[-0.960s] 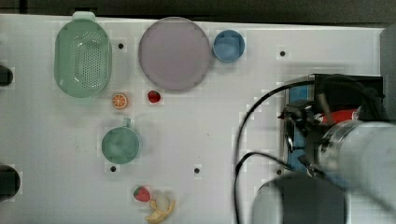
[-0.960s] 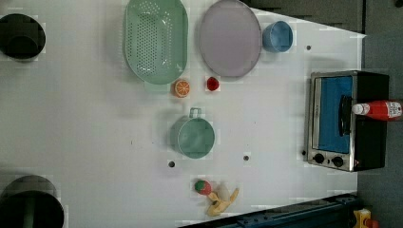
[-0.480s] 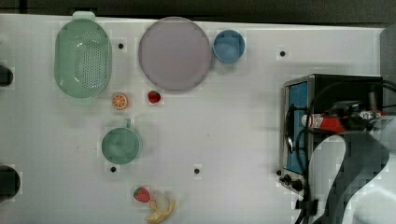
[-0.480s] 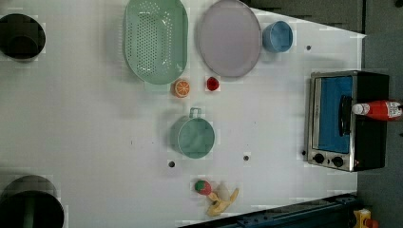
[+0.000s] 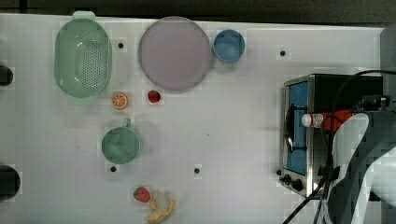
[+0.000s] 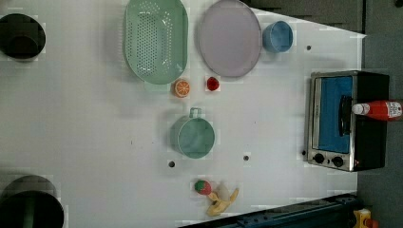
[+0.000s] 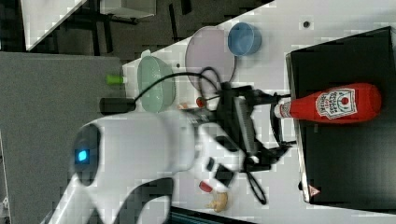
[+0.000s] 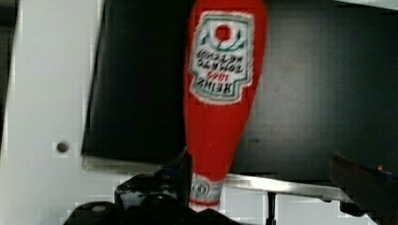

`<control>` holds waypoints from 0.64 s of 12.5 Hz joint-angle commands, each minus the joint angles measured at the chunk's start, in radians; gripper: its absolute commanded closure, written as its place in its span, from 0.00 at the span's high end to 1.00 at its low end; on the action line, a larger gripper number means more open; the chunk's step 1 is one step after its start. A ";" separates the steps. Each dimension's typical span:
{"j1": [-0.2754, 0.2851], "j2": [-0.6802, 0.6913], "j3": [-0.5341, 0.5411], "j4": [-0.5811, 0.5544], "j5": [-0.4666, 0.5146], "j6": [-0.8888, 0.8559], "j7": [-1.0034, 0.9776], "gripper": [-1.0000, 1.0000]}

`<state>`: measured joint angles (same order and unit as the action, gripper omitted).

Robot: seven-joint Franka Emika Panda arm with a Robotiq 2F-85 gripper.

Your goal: Pick Ketchup from oven and place it on table.

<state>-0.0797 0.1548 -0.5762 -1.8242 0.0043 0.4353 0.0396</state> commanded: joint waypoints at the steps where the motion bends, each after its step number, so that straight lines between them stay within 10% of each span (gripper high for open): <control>1: -0.023 0.089 -0.034 0.051 0.071 0.083 0.019 1.00; 8: -0.065 0.236 -0.037 0.049 0.205 0.152 0.019 1.00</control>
<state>-0.1295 0.3914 -0.6206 -1.7949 0.1683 0.5840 0.0395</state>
